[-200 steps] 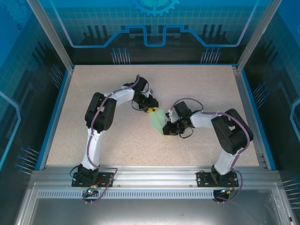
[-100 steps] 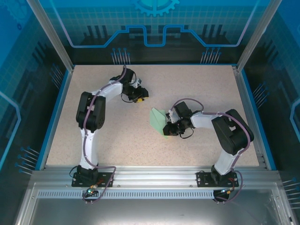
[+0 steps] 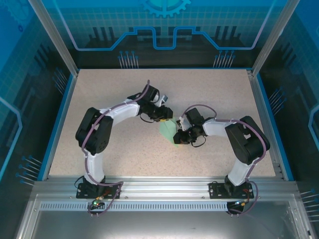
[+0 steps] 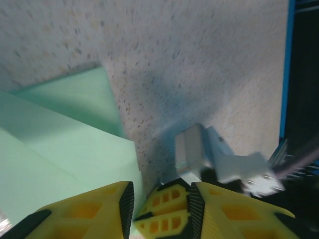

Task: Fold a paper plane with a square sheet of paper (fold left side to right side)
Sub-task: Fourth fold the wing at the center of the table.

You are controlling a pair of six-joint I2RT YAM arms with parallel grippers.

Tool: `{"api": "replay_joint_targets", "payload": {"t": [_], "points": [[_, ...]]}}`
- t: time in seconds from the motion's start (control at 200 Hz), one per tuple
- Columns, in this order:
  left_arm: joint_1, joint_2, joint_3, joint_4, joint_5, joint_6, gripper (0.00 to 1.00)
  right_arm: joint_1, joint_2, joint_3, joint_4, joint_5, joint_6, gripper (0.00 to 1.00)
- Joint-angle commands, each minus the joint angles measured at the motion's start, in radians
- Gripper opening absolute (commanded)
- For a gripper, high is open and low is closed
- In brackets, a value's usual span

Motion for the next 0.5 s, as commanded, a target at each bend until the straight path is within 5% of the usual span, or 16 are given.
{"api": "replay_joint_targets", "payload": {"t": [0.0,0.495], "points": [[0.001,0.076,0.041,0.013,0.018,-0.024,0.39,-0.011,0.041,-0.033,-0.16,0.083,-0.018,0.13],[0.022,0.221,0.101,-0.073,-0.119,0.002,0.38,-0.028,0.015,-0.038,-0.244,0.112,-0.03,0.13]]}}
